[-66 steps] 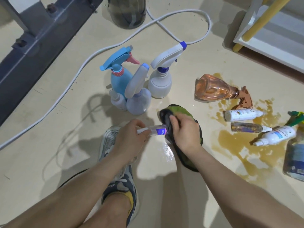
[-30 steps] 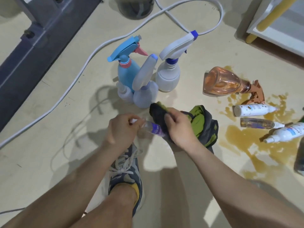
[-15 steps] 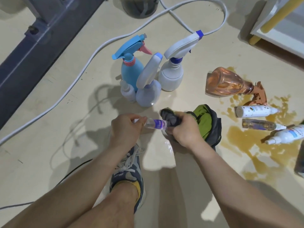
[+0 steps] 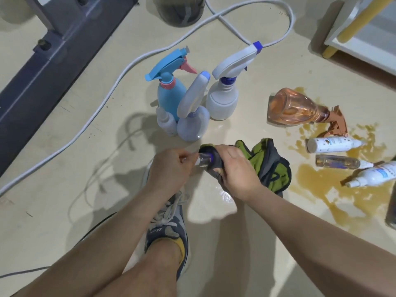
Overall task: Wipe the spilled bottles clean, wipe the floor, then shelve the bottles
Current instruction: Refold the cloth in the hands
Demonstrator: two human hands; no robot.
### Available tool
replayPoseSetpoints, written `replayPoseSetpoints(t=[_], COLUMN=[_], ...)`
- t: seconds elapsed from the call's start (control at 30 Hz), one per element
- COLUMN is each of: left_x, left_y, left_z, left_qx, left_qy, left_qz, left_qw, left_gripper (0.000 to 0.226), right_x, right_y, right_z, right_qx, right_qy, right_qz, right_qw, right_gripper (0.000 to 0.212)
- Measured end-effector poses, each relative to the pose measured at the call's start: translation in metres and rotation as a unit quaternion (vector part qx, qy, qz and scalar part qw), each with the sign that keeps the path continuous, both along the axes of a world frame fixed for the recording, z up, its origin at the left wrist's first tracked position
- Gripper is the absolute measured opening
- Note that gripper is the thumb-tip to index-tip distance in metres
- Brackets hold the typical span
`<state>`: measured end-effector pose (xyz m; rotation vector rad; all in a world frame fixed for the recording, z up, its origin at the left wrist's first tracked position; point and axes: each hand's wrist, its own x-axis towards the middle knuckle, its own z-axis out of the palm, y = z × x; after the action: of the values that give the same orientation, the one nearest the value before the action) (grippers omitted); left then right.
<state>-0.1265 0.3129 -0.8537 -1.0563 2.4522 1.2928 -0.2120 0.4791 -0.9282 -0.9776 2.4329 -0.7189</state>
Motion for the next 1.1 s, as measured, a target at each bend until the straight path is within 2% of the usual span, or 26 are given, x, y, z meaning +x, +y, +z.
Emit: replayPoseSetpoints(t=[0.03,0.1,0.17,0.23,0.33,0.43,0.57,0.67,0.77,0.83,0.9,0.97,1.03,1.1], left_x=[0.0,0.0,-0.004,-0.011,-0.015,-0.009,-0.004,-0.004,-0.009,-0.012,-0.013,-0.014,-0.012,-0.015], left_y=[-0.003,-0.008,-0.009,-0.006,0.004,0.006,0.005,0.0,-0.002,-0.006,-0.006,0.004,0.018,0.027], left_z=[0.002,0.005,0.009,0.008,0.002,-0.004,-0.003,0.008,0.026,0.034,0.042,0.047,0.047,0.044], left_qx=[-0.022,-0.049,-0.072,-0.095,-0.086,-0.032,0.008,0.047,0.12,0.196,0.284,0.335,0.339,0.294], left_qy=[0.023,0.071,0.088,0.063,-0.013,-0.071,-0.06,-0.014,0.041,0.072,0.094,0.086,0.049,0.017], left_qz=[-0.041,-0.122,-0.142,-0.144,-0.133,-0.095,-0.031,0.032,0.11,0.173,0.203,0.154,0.062,-0.009], left_qw=[0.999,0.989,0.983,0.983,0.987,0.992,0.998,0.998,0.986,0.962,0.932,0.926,0.937,0.956], left_gripper=[0.015,0.025,0.016,0.017,0.038,0.047,0.046,0.036,0.032,0.031,0.024,0.011,0.013,0.012], right_x=[-0.002,-0.006,-0.006,0.005,0.03,0.032,0.019,0.007,-0.009,-0.013,-0.013,-0.012,-0.007,0.003], right_y=[-0.003,-0.009,-0.01,-0.01,-0.015,-0.002,0.014,0.007,0.008,0.014,0.022,0.024,0.015,0.002], right_z=[0.003,0.009,0.018,0.028,0.027,0.004,-0.006,0.009,0.037,0.06,0.082,0.097,0.107,0.113], right_qx=[0.004,0.019,0.05,0.039,-0.007,0.022,0.082,0.115,0.029,-0.046,-0.148,-0.203,-0.207,-0.223], right_qy=[-0.007,-0.019,0.005,0.058,0.089,0.097,0.137,0.047,-0.118,-0.237,-0.339,-0.379,-0.378,-0.375], right_qz=[-0.011,-0.027,-0.029,-0.032,-0.019,0.033,0.047,-0.004,-0.047,-0.075,-0.15,-0.237,-0.274,-0.303], right_qw=[1.0,0.999,0.998,0.997,0.996,0.994,0.986,0.992,0.992,0.967,0.917,0.871,0.86,0.847], right_gripper=[0.047,0.042,0.037,0.031,0.04,0.057,0.059,0.049,0.036,0.023,0.007,0.021,0.027,0.03])
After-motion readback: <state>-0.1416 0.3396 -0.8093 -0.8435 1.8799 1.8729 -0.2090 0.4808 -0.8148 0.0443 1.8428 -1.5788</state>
